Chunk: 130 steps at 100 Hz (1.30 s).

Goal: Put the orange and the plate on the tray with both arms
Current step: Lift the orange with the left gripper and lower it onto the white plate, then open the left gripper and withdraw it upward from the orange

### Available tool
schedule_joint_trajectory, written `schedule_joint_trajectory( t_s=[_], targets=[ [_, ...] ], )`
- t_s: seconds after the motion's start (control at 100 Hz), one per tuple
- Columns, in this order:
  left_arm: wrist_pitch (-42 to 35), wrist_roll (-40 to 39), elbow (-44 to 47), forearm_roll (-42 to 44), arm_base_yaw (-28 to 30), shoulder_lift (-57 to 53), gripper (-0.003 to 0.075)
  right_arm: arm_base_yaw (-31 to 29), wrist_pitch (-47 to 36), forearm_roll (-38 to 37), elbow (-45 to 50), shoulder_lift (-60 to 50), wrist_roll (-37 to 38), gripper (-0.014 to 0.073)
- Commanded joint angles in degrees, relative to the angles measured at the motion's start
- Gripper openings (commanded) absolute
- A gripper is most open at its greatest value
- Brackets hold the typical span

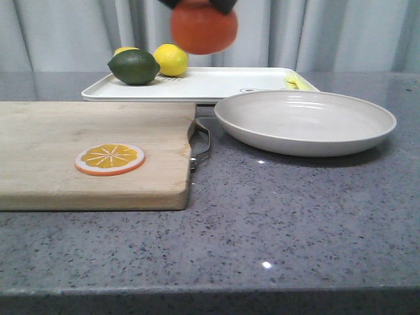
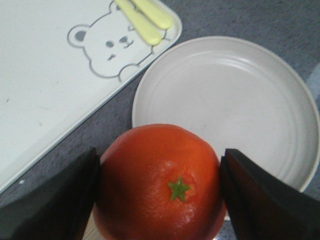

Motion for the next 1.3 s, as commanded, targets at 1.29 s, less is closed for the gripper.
schedule_joint_trajectory(
  t_s=[1.29],
  targets=[
    [-7.4,-0.4,-10.9,-1.9,-11.8,14.5,0.0502,0.0,-2.5,-0.4,-2.0,1.1,-0.1,0.0495]
  ],
)
